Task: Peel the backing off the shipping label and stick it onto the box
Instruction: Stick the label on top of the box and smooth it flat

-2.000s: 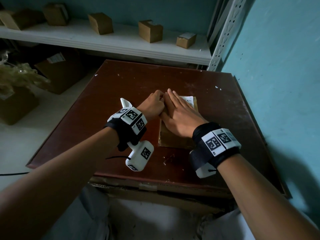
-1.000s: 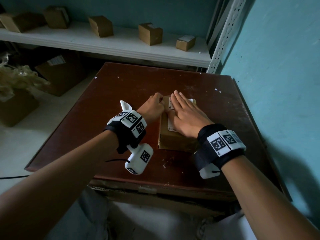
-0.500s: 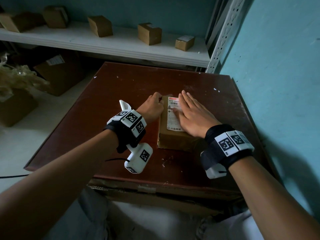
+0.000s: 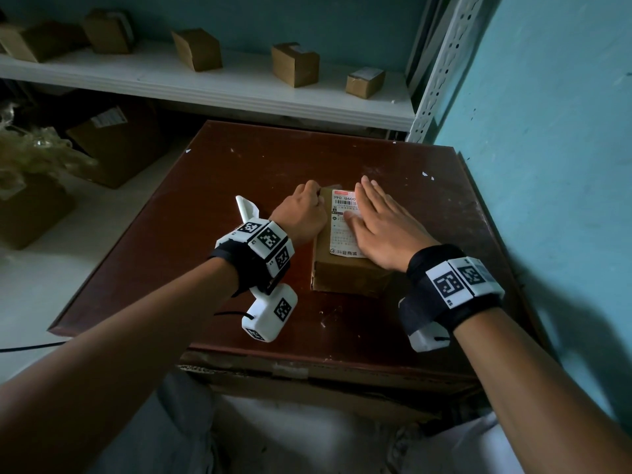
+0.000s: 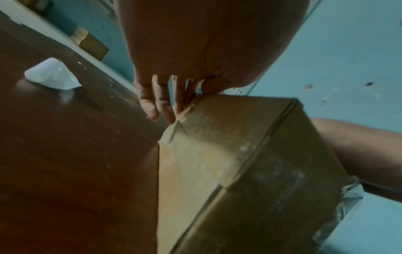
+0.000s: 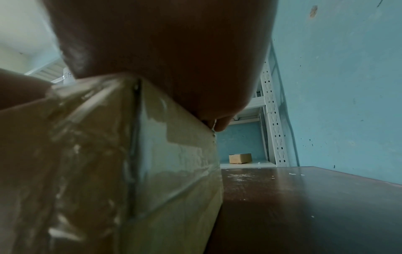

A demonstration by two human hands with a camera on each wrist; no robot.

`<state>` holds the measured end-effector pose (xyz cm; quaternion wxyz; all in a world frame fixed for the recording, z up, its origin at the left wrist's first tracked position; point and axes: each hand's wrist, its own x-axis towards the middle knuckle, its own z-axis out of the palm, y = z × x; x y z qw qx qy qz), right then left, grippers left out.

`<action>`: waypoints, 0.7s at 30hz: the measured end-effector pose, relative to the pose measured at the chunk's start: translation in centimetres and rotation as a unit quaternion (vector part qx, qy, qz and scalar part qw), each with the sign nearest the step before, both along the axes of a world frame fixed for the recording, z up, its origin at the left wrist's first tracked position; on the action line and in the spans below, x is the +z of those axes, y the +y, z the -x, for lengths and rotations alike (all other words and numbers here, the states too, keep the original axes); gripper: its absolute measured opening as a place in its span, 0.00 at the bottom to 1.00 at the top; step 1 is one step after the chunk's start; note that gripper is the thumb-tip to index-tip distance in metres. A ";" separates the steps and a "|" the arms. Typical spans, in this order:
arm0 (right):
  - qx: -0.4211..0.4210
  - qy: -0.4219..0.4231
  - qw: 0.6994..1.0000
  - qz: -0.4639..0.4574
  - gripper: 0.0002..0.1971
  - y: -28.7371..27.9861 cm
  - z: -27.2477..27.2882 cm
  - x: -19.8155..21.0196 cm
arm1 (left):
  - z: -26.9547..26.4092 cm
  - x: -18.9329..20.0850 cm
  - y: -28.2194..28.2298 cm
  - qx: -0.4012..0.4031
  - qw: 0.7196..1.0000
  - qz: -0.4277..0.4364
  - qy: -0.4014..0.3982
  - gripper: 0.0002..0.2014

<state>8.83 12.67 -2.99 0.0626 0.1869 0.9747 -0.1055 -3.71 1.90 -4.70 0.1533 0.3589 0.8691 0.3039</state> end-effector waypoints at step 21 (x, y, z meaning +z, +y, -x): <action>0.004 0.020 1.000 0.010 0.32 -0.3 -1.4 -0.6 | -0.4 -0.2 0.0 -0.009 0.999 0.001 0.052 0.15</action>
